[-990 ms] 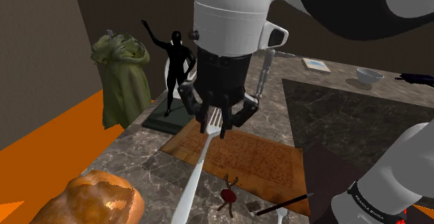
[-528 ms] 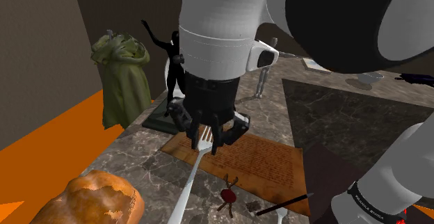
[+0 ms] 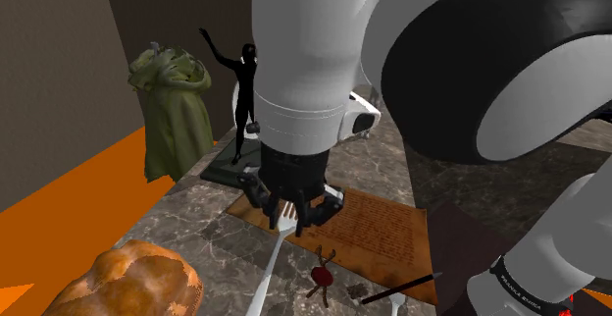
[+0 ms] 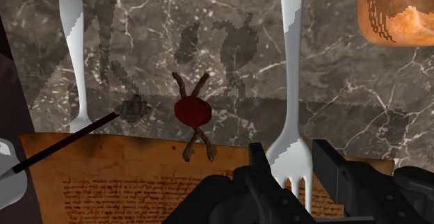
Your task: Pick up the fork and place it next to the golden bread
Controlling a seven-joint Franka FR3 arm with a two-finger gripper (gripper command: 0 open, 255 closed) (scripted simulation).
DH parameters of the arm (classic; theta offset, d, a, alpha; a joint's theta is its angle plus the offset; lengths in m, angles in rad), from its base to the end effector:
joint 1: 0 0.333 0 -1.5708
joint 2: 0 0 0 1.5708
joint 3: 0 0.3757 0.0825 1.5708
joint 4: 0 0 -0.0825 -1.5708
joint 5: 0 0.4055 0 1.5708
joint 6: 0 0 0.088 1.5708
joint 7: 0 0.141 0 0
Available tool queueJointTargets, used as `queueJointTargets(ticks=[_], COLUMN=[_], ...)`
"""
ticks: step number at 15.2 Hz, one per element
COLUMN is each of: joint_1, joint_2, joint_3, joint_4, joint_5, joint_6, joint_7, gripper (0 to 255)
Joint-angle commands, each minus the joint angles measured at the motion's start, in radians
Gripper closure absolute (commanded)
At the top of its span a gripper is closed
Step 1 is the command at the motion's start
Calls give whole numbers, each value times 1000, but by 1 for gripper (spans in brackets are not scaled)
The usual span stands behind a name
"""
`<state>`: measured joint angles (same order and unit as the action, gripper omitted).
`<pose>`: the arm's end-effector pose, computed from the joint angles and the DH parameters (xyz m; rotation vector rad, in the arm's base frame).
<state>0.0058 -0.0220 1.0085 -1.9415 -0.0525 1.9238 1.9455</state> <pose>0.3051 0.4861 0.5031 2.8073 -1.3787 0.1048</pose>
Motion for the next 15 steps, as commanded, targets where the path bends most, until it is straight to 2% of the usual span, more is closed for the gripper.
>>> queueJointTargets(ticks=[1, 15], joint_1=[1, 23], joint_2=[8, 119], joint_3=[2, 3], joint_4=[-23, -142], joint_5=[-7, -124], joint_6=[27, 197], joint_7=[8, 99], gripper=[255, 255])
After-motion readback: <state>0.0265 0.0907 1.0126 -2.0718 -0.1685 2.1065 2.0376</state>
